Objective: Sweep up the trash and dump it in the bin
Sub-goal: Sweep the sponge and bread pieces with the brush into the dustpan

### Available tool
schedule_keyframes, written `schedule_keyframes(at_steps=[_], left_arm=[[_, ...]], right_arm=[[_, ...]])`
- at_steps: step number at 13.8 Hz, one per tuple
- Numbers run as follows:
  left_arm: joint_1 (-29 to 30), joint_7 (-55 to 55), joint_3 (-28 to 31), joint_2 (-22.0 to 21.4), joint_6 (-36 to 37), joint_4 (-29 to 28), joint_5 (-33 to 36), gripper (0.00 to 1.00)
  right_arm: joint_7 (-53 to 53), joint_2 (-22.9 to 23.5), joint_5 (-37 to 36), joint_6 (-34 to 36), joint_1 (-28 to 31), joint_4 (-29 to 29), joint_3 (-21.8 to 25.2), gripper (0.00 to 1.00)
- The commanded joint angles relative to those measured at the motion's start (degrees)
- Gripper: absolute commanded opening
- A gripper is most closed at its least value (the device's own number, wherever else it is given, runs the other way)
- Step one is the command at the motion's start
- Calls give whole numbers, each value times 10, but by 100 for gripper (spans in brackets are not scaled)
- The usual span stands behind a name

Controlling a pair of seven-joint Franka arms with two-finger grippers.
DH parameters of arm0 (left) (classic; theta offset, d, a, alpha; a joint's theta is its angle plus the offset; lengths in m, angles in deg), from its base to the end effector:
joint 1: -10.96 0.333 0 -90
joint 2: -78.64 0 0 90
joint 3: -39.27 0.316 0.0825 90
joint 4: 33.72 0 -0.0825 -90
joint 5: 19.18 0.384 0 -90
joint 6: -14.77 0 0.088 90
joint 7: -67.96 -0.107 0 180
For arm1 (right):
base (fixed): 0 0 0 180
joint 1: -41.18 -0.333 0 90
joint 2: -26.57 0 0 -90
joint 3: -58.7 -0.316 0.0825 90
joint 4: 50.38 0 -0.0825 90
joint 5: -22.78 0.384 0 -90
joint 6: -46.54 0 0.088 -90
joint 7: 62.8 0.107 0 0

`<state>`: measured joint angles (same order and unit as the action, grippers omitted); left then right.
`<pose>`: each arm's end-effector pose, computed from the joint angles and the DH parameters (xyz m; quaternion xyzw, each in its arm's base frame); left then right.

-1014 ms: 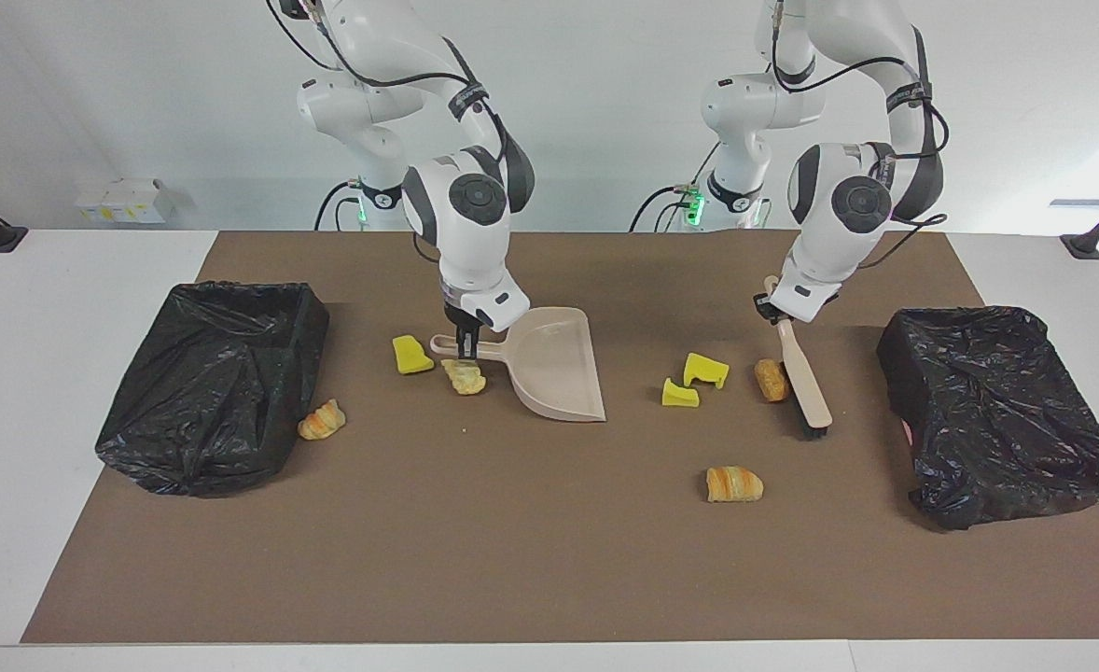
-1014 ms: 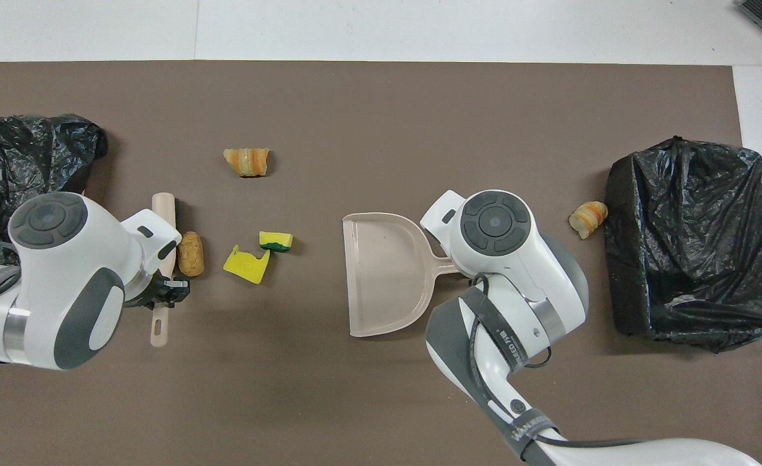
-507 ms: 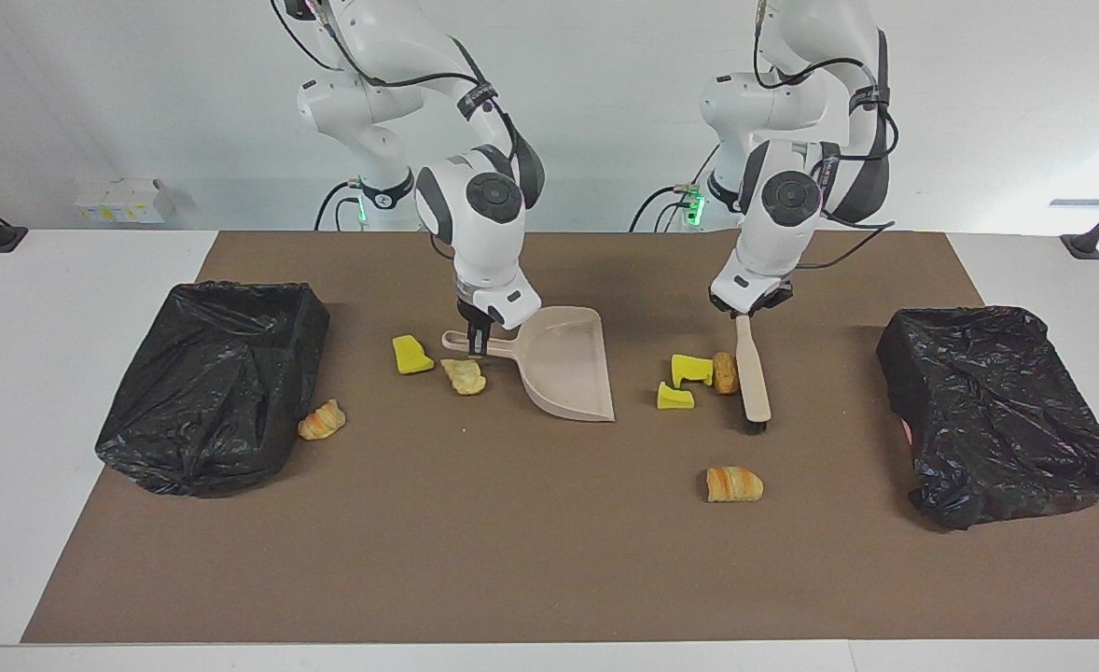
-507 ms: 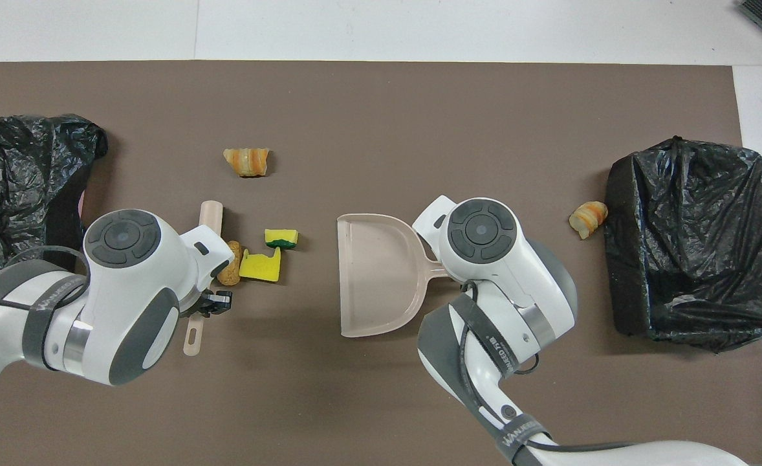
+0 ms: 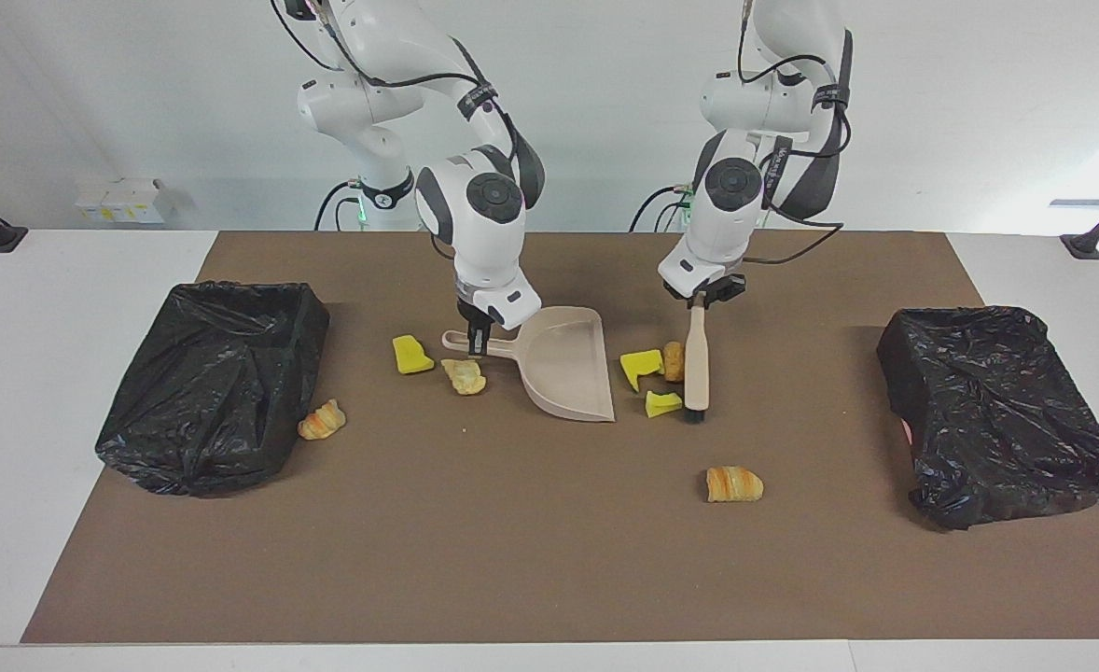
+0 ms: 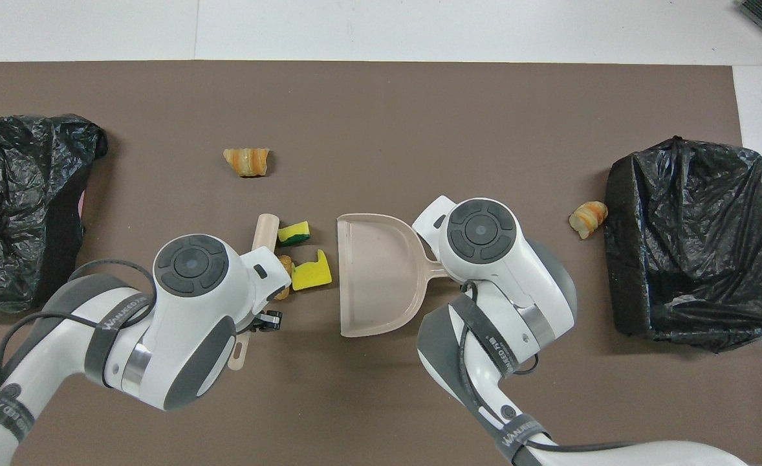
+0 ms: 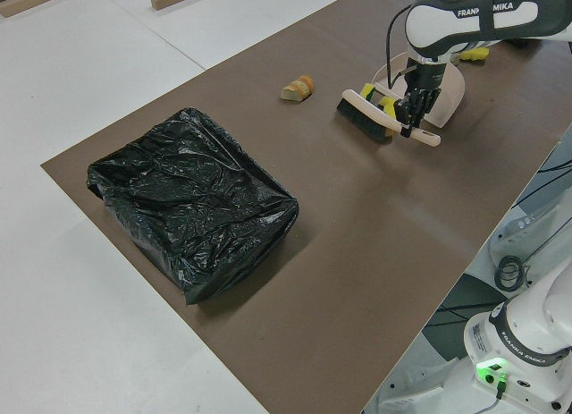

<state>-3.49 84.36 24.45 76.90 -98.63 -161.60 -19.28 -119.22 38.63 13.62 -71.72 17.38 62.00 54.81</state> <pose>0.4307 -0.2418 0.3672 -0.9876 0.1105 0.1015 0.0461 0.5237 0.2639 0.3605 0.7119 0.6976 -0.0667 0.0460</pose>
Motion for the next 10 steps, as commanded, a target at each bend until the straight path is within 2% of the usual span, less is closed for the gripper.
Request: schedule_keyframes(at_steps=[1, 7, 10], left_arm=[[-39, -10, 9, -17, -19, -12, -17, 0], [-122, -8, 8, -26, -29, -10, -72, 0], [-128, -6, 8, -20, -41, 1, -97, 0]], right_arm=[[25, 2, -11, -21, 0, 6, -2, 0], [25, 3, -11, -21, 0, 6, -2, 0], [25, 3, -11, -21, 0, 6, -2, 0]])
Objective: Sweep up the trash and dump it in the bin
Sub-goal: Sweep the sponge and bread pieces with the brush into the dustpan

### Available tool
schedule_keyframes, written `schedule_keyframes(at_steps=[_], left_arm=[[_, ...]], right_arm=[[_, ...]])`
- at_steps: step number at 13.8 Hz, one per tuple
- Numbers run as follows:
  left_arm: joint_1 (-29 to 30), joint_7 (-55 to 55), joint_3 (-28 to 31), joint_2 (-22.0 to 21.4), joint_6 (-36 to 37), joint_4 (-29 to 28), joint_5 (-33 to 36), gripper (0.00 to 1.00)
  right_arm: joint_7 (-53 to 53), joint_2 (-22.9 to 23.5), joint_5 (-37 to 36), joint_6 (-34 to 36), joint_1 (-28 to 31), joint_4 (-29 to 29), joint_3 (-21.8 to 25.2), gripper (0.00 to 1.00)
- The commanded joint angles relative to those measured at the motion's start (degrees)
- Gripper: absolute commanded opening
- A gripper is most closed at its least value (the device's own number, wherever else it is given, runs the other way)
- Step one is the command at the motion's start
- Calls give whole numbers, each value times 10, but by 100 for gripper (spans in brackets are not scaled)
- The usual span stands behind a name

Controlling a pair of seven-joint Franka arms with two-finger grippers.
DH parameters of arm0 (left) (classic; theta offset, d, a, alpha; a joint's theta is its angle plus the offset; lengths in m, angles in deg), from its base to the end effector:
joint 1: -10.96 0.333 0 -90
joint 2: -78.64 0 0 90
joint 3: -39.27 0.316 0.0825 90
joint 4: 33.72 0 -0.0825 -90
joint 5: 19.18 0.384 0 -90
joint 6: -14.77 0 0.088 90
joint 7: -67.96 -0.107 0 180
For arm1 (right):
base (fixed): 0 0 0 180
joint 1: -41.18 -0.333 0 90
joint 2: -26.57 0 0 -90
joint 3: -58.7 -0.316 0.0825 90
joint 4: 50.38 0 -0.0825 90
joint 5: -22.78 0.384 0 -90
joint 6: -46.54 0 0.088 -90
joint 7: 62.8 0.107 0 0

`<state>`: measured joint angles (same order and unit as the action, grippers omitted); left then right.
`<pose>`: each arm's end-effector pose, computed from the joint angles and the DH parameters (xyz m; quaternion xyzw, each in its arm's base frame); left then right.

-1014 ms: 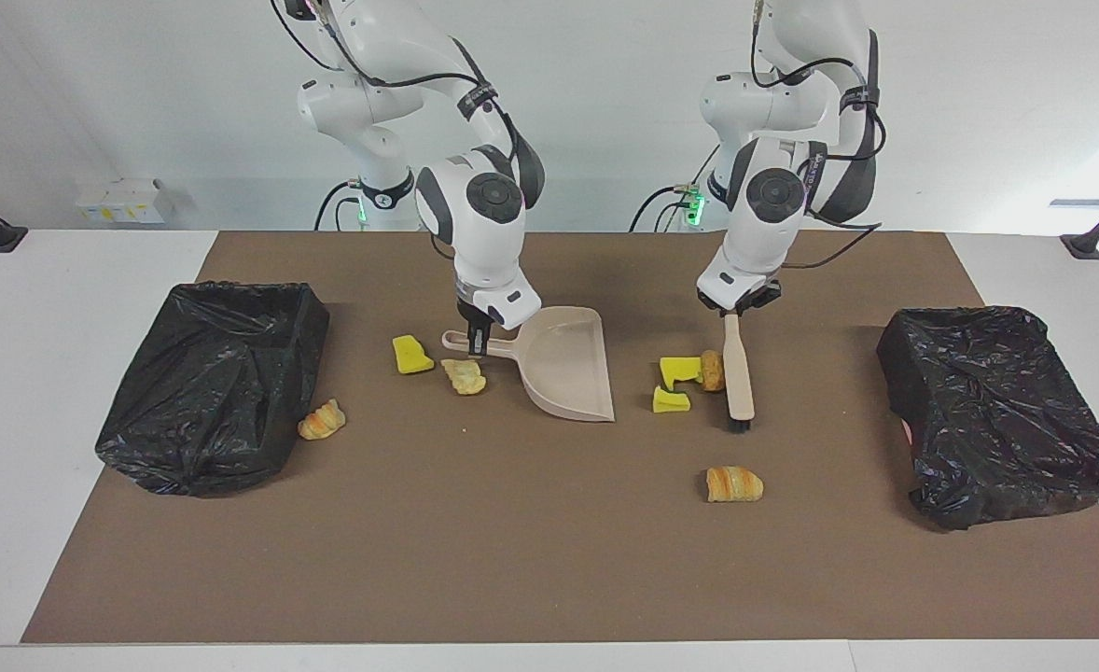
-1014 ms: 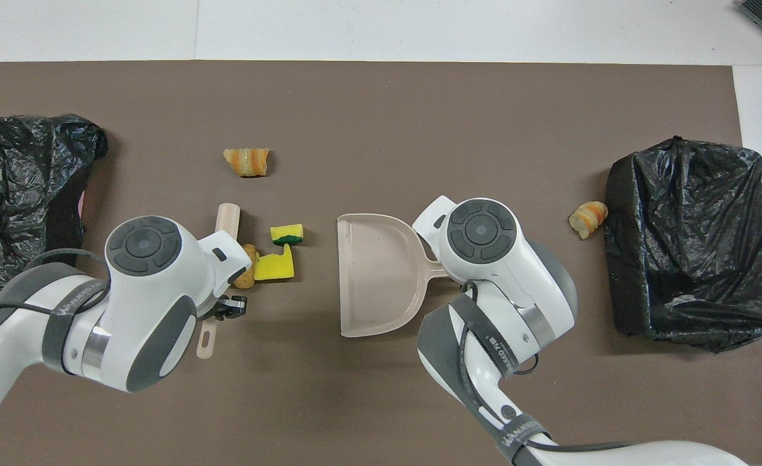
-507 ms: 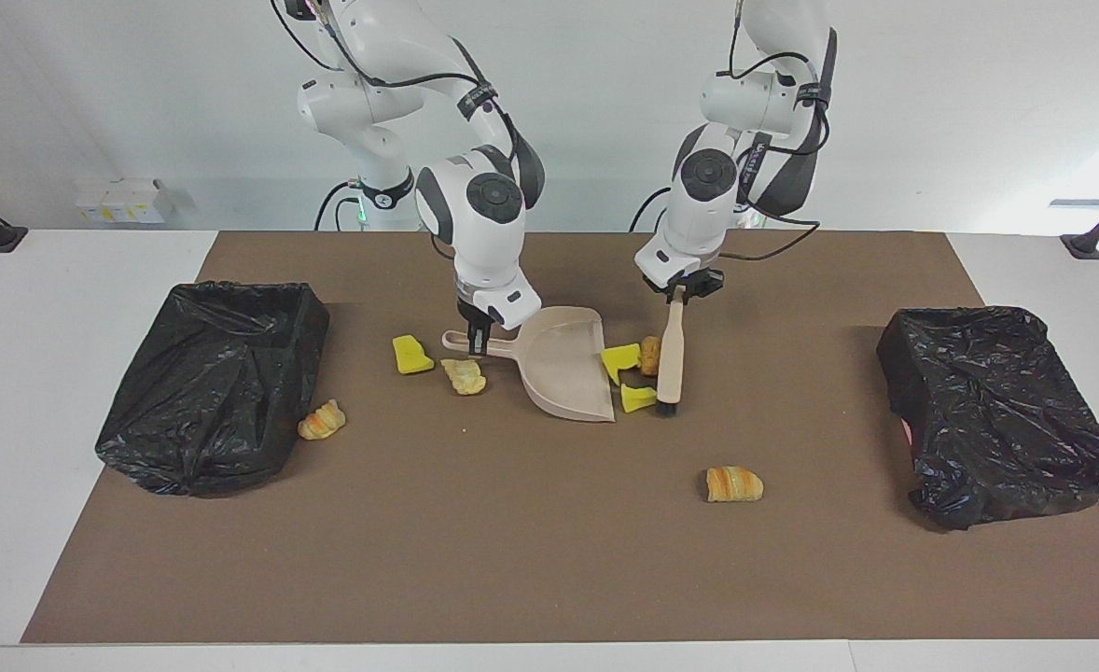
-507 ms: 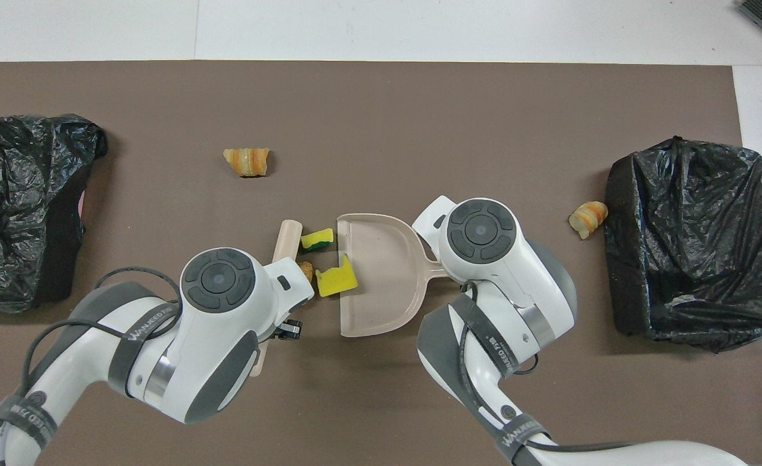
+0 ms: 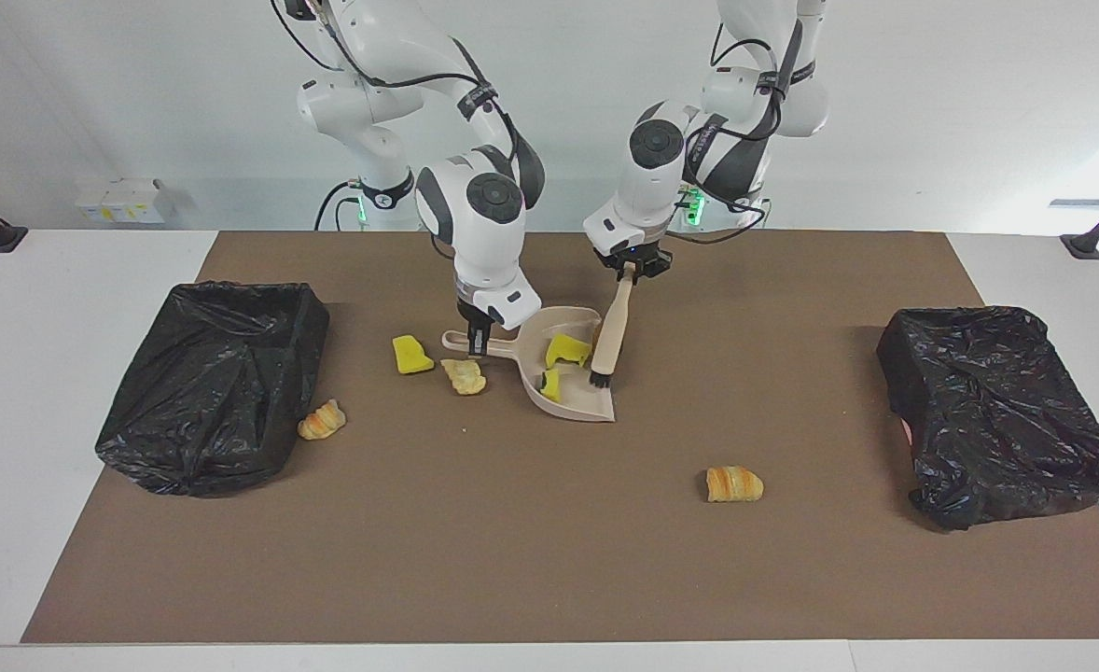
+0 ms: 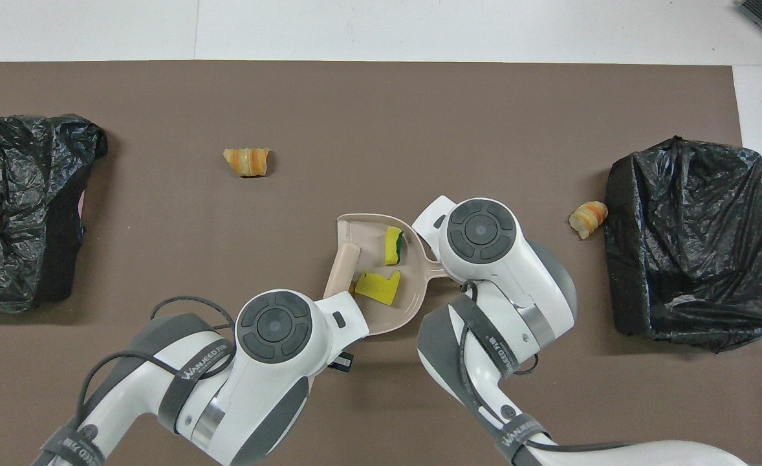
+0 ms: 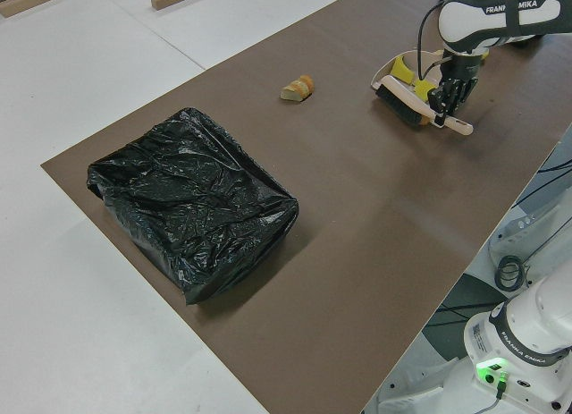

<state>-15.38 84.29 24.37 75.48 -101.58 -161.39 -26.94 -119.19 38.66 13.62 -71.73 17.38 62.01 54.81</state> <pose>0.3709 -0.3361 0.3845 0.9796 -0.1805 -0.0875 0.0104 0.5237 0.2639 0.3601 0.7120 0.6975 -0.0670 0.0459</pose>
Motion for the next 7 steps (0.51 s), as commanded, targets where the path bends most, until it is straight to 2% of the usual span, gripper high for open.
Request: schedule_keyframes(at_steps=[1, 7], left_arm=[[-9, -4, 9, -2, -9, 8, -22, 0], [1, -4, 10, 6, 12, 47, -23, 0]], right_arm=[[25, 2, -11, -21, 0, 6, -2, 0], [24, 3, -11, -21, 1, 6, -2, 0]])
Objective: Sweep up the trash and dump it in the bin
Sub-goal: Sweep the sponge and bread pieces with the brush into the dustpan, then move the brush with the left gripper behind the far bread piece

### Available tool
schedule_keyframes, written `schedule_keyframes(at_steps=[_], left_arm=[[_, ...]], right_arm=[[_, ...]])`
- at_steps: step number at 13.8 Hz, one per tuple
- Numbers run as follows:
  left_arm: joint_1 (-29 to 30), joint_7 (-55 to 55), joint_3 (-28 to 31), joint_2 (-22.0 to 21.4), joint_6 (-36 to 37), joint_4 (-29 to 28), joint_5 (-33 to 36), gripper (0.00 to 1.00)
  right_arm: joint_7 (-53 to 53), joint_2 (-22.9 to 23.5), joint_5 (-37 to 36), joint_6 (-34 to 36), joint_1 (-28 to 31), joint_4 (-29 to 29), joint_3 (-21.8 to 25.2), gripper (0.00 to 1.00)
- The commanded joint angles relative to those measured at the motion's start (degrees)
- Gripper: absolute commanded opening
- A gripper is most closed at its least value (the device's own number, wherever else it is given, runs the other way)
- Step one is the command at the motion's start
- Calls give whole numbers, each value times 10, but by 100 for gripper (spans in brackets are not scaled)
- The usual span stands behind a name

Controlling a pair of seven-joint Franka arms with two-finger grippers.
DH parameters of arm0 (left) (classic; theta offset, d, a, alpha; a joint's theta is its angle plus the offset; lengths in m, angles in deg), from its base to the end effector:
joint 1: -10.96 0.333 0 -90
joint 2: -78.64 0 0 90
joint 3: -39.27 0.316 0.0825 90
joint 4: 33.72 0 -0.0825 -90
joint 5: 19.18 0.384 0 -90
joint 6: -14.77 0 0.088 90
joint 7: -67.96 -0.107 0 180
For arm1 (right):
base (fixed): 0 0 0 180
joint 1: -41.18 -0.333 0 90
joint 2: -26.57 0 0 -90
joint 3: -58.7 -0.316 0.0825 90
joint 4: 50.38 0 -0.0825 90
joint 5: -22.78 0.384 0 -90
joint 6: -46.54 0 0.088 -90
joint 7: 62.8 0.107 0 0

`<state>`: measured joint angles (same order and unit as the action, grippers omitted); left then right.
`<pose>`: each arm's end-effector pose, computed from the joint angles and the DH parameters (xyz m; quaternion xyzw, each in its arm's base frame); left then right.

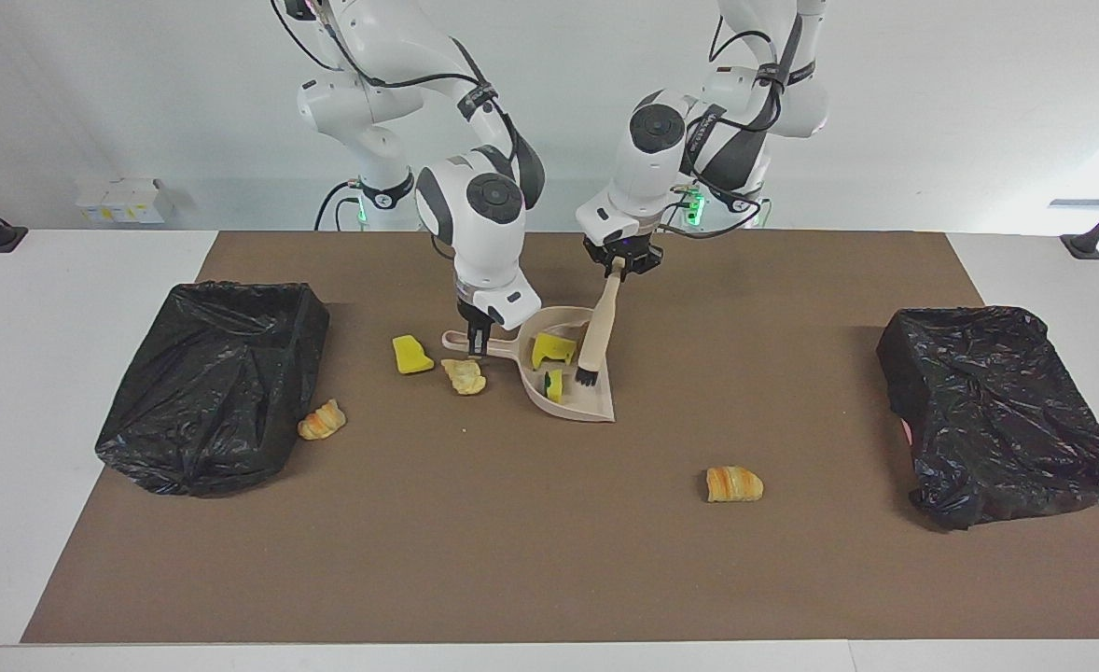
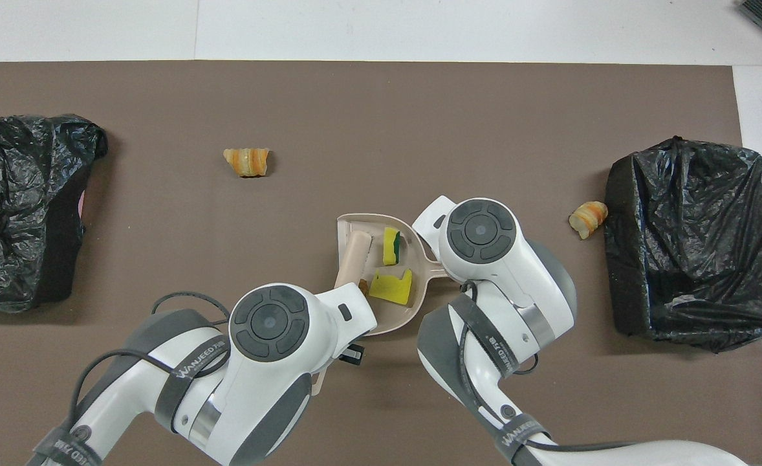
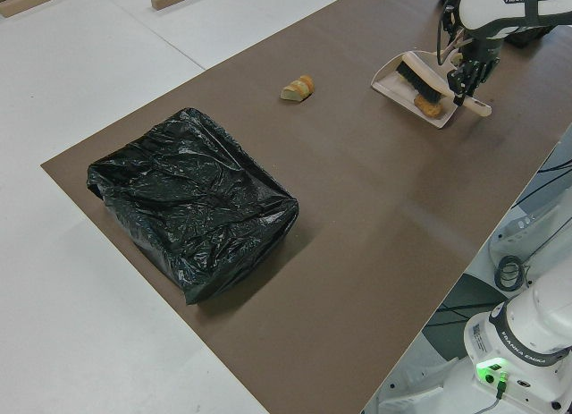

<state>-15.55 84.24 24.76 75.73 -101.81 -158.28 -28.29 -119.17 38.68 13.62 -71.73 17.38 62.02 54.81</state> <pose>0.3824 -0.3455 0.4068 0.9815 -0.1752 -0.0694 0.0339 0.5237 0.2639 0.3599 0.7121 0.6973 -0.0672 0.0458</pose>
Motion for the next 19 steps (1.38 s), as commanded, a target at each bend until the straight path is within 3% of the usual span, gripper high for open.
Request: schedule_keyframes(at_steps=[1, 5, 9, 16, 19], left_arm=[[6, -4, 9, 3, 27, 26, -9, 0], [52, -19, 11, 3, 43, 45, -2, 0], [132, -120, 11, 8, 49, 46, 3, 0], [243, -256, 11, 49, 39, 84, 125, 0], [290, -305, 11, 97, 12, 107, 152, 0]], right_arm=[[24, 2, -11, -21, 1, 6, -2, 0], [24, 3, -11, -21, 1, 7, -2, 0], [24, 3, -11, -21, 1, 7, -2, 0], [24, 3, -11, -20, 1, 7, -2, 0], [24, 3, -11, -21, 1, 7, -2, 0]])
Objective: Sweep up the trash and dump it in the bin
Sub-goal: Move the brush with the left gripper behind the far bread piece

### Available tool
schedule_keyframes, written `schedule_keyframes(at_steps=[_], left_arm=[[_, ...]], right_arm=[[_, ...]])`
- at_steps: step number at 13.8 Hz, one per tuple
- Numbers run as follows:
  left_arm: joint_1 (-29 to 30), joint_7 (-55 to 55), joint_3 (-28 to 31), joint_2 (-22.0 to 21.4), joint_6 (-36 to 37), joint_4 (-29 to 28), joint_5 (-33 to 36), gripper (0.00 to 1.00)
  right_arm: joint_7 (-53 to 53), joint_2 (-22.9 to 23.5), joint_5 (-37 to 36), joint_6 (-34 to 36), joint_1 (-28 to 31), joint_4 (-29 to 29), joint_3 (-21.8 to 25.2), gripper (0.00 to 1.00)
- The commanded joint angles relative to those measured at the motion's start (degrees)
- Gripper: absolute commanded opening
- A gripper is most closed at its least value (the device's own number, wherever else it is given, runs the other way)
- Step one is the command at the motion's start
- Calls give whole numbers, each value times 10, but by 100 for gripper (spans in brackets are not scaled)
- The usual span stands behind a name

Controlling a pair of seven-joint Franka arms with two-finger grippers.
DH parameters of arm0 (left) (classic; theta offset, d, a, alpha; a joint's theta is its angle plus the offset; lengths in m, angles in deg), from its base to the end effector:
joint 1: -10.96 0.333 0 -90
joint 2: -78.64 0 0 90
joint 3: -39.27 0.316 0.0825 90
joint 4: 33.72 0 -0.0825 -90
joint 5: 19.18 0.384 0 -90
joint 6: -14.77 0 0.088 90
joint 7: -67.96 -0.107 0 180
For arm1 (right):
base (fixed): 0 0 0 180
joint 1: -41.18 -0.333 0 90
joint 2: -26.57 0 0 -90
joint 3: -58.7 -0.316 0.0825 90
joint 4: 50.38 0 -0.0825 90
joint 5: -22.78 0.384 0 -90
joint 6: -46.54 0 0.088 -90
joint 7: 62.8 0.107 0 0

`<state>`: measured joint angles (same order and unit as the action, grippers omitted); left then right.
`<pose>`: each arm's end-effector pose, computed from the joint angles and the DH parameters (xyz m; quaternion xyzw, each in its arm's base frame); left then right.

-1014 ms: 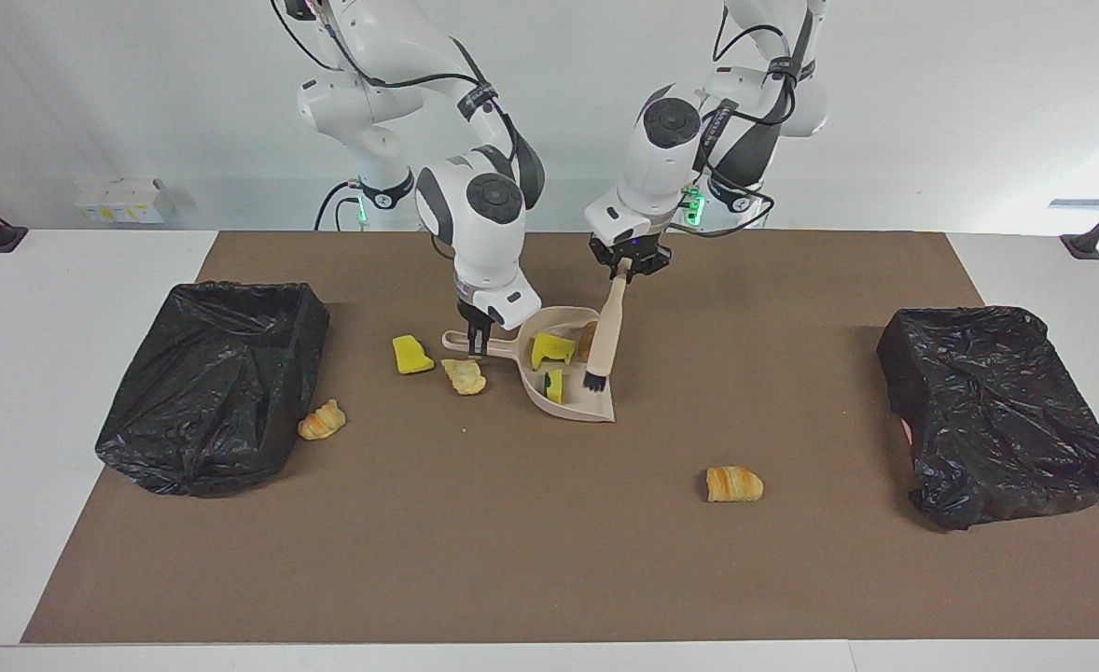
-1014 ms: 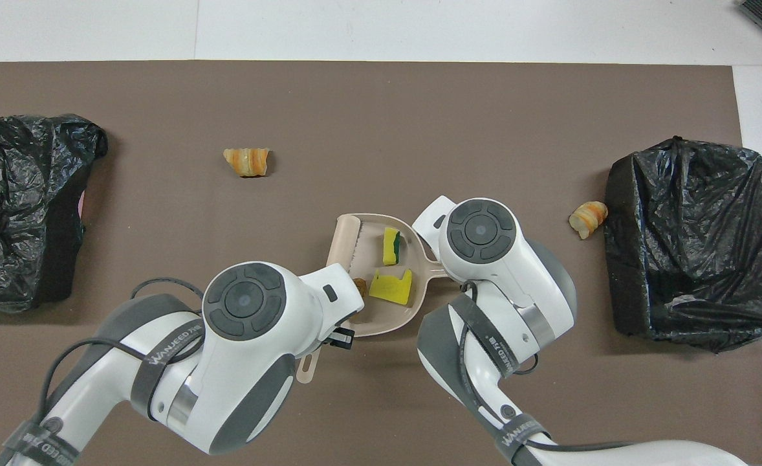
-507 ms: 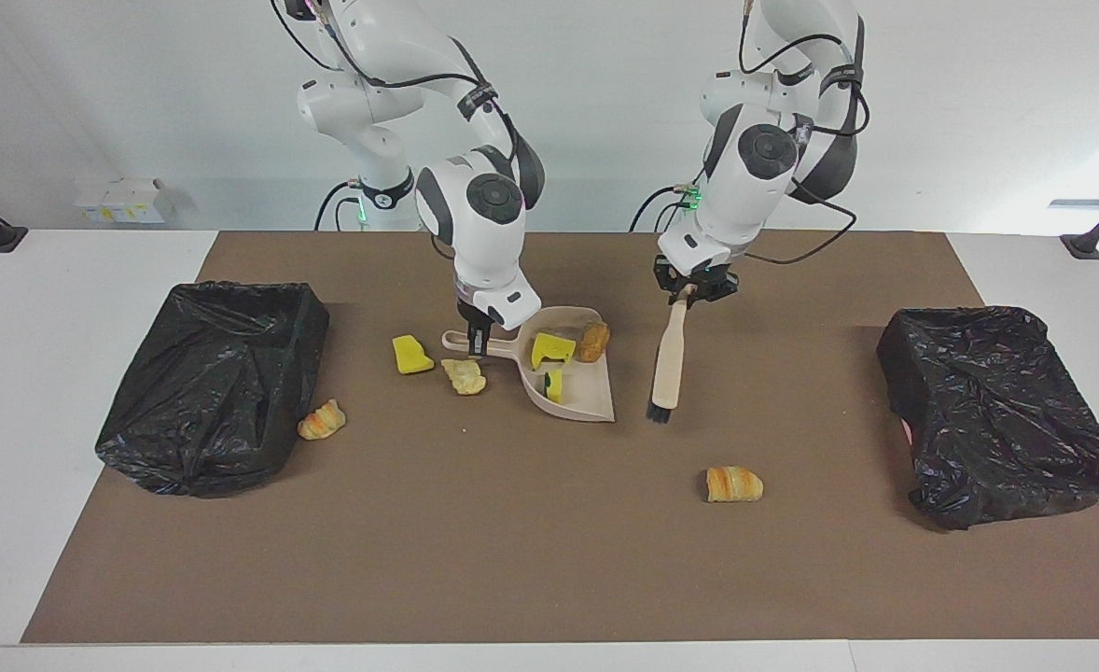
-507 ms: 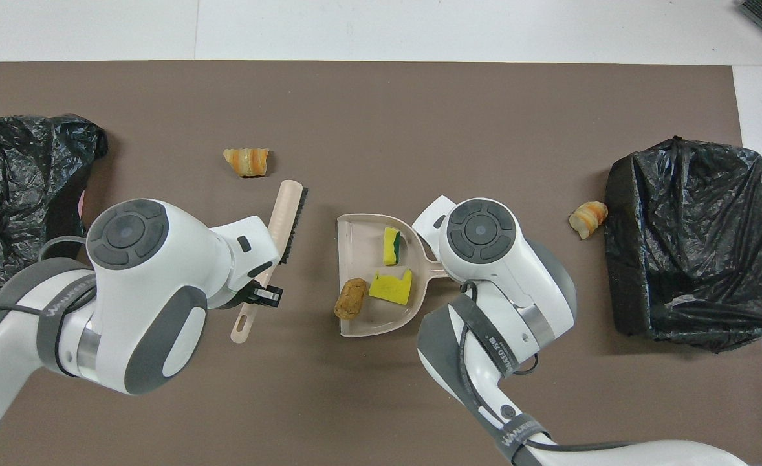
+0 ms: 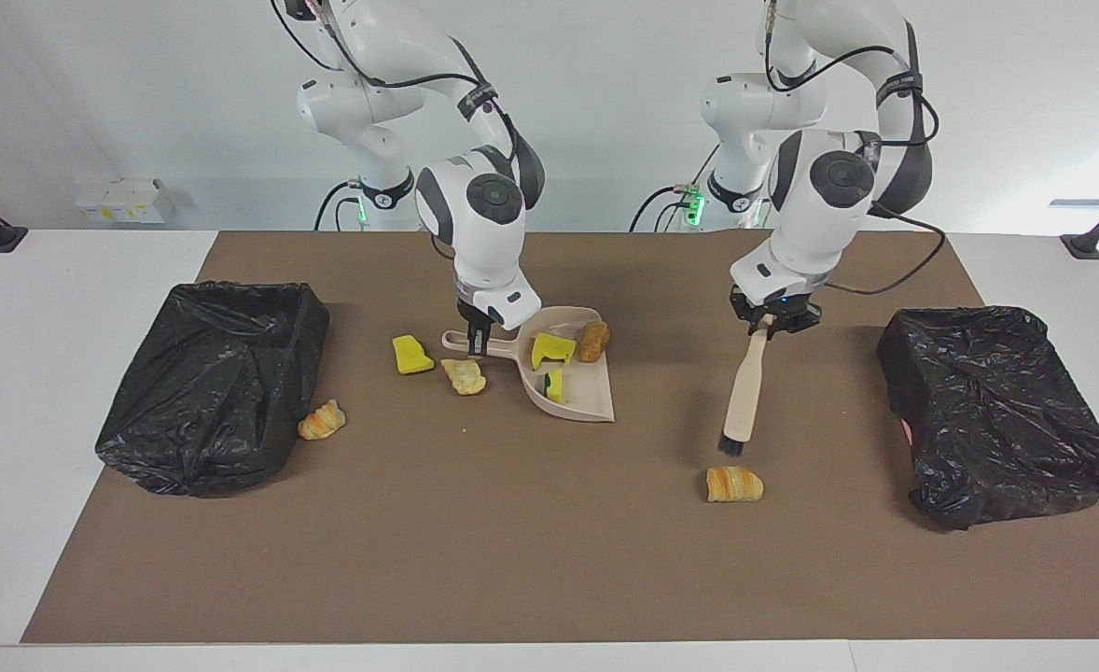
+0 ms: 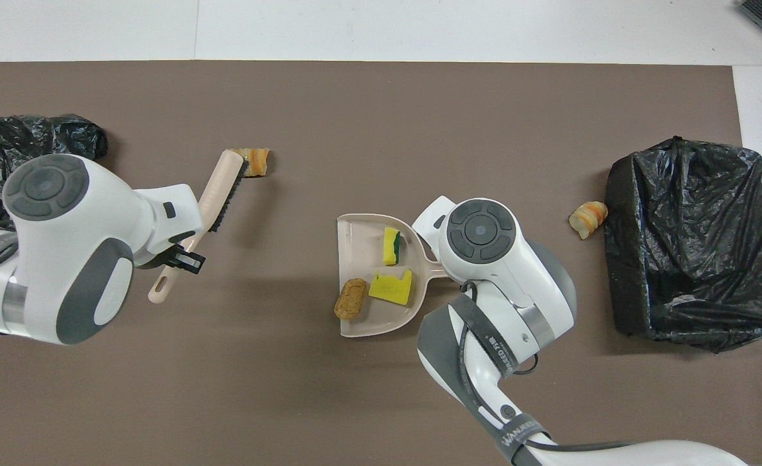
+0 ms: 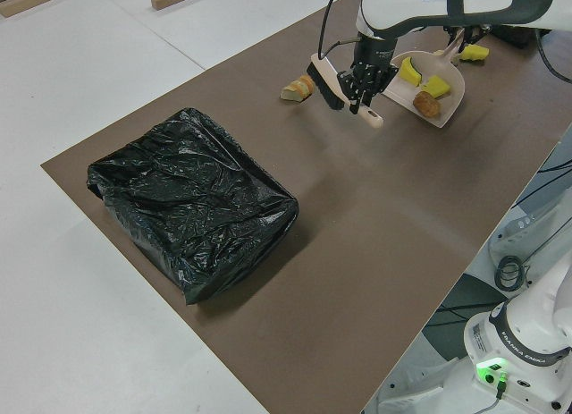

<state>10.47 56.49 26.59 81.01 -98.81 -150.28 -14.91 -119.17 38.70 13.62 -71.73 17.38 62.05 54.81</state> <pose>0.5359 -0.1197 0.4177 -0.9719 0.2292 0.0456 0.0296 0.5235 0.2639 0.3594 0.7121 0.6973 -0.0676 0.0457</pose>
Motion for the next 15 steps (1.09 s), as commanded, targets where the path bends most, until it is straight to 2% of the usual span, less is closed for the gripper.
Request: schedule_keyframes(at_steps=[1, 3, 5, 6, 9, 11, 15], left_arm=[[33, -43, -7, 58, -42, 30, 35, 0], [33, -48, -7, 85, -59, 61, 96, 0], [36, -50, -7, 133, -52, 121, 108, 0], [35, -50, -7, 149, -59, 134, 128, 0], [34, -62, -7, 168, -72, 162, 180, 0], [33, -115, -7, 187, -74, 189, 199, 0], [29, -157, -7, 193, -88, 179, 218, 0]], right_arm=[[24, 3, -11, -21, 1, 7, -2, 0], [24, 3, -11, -21, 1, 7, -2, 0], [24, 3, -11, -21, 1, 7, -2, 0], [24, 2, -11, -21, 1, 7, -2, 0], [25, 3, -11, -21, 1, 7, -2, 0], [25, 2, -11, -21, 1, 7, -2, 0], [25, 3, -11, -21, 1, 7, -2, 0]])
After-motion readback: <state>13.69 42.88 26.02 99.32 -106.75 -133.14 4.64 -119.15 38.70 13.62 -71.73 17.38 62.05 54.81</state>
